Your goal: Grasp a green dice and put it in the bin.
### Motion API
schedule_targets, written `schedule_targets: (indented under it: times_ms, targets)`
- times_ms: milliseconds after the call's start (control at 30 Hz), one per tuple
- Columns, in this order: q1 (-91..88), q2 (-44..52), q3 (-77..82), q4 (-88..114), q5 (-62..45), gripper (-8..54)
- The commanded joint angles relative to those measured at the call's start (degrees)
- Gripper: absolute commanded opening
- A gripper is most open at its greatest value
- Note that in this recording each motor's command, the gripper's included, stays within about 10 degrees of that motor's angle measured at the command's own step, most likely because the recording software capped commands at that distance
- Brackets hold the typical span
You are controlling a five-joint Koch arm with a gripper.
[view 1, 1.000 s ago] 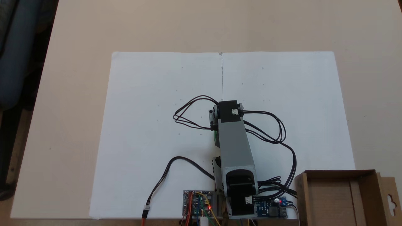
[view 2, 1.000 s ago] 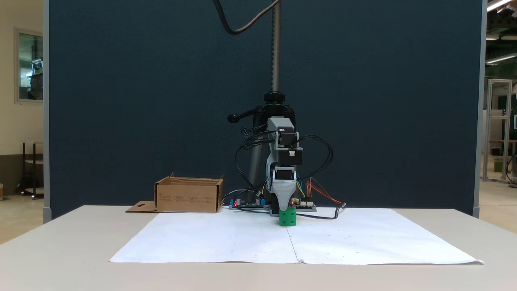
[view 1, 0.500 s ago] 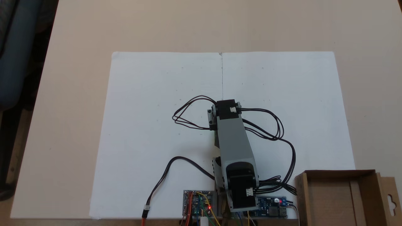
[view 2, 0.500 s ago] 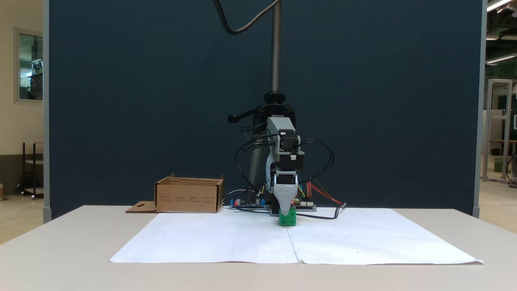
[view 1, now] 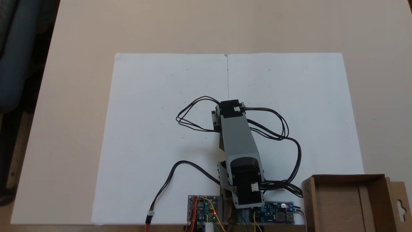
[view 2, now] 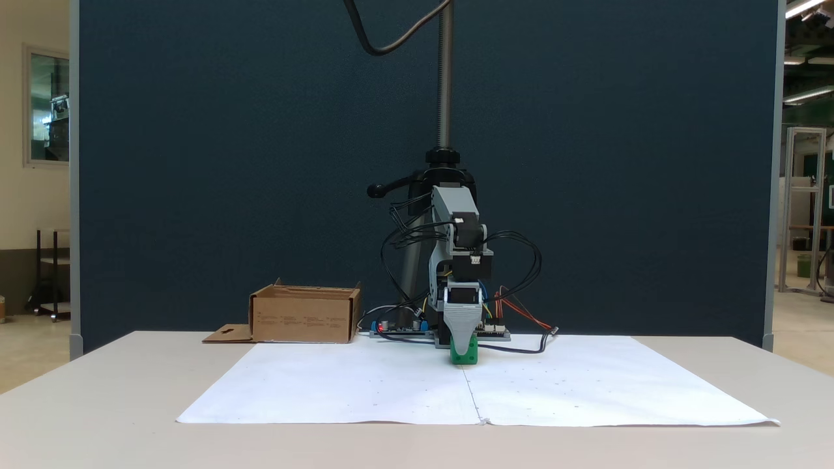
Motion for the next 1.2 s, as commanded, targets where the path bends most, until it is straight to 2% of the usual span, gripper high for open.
schedule_targets:
  times_ms: [0, 833, 967, 1067, 1167]
  targets:
    - [-0.97, 0.7, 0.0, -0.88, 3.78, 44.6]
    - [-0.53, -2.64, 2.11, -7.82, 3.78, 41.0]
    - [-0.53, -3.69, 2.55, -9.32, 3.78, 37.6]
    - [-0.7, -3.87, 3.78, -11.16, 3.69, 30.0]
    - [-0.79, -3.96, 4.39, -11.95, 3.69, 25.2]
